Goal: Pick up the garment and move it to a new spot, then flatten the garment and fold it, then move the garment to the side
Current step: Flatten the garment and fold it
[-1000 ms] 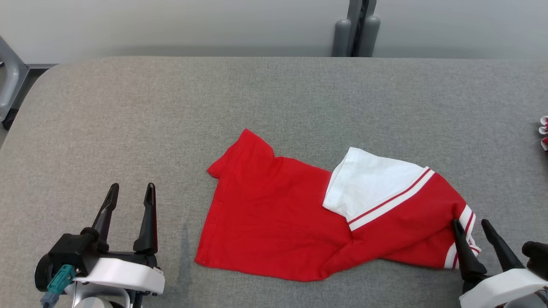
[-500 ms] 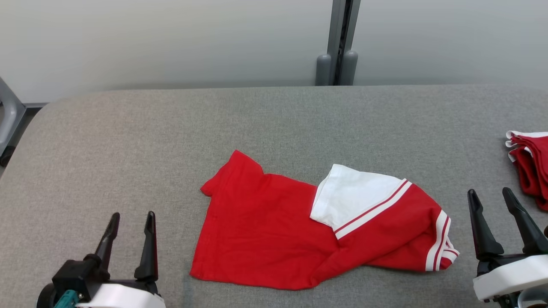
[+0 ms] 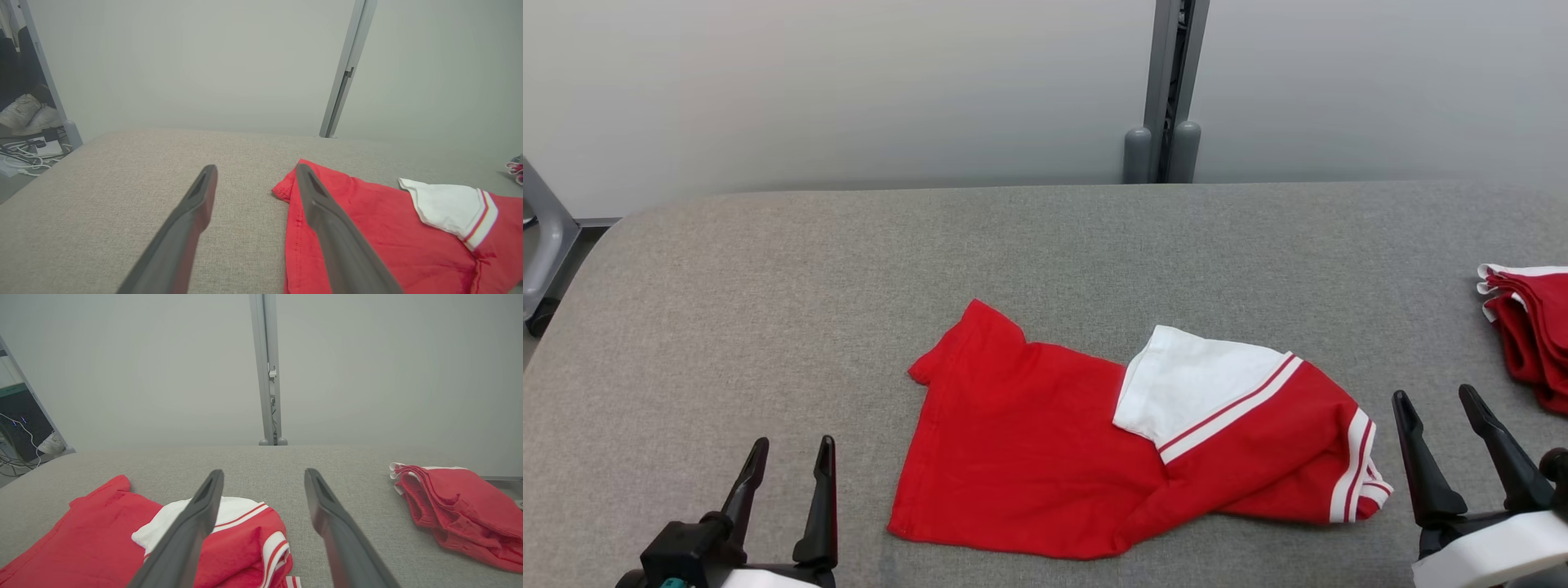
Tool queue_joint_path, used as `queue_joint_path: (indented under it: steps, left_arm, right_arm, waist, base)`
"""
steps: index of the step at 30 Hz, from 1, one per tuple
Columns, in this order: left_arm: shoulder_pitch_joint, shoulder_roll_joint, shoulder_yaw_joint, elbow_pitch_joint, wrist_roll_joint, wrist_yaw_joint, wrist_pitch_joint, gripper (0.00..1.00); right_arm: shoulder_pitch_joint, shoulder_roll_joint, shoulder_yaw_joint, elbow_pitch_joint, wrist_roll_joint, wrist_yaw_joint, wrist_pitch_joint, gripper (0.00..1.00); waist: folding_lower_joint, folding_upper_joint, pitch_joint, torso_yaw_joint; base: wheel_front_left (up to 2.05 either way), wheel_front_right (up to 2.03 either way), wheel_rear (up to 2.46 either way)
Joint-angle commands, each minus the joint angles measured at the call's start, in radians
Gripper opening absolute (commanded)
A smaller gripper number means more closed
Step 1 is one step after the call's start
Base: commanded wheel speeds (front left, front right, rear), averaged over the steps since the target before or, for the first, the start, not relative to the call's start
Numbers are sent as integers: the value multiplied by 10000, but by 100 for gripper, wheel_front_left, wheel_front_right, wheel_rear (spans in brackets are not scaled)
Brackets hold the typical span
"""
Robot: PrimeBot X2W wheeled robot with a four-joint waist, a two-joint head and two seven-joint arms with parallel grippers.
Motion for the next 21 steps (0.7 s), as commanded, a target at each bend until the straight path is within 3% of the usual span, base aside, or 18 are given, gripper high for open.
queue_joint_path:
  steps: [1, 12, 21]
  left_arm:
    - [17, 68, -31, -34, -7, 29, 16, 100]
    - [-475, 67, -312, 90, 168, -65, 101, 100]
    - [-1051, -236, -965, 1301, -86, -528, 823, 100]
  right_arm:
    - [108, -31, -2, -70, -88, -3, 52, 100]
    - [-37, -99, -119, -312, -155, -3, 186, 100]
    - [-355, -231, -29, -410, -165, -3, 386, 100]
  waist:
    - [0, 0, 27, 20]
    - [0, 0, 389, 175]
    - [0, 0, 1105, 224]
  base:
    - [0, 0, 0]
    - [0, 0, 0]
    - [0, 0, 0]
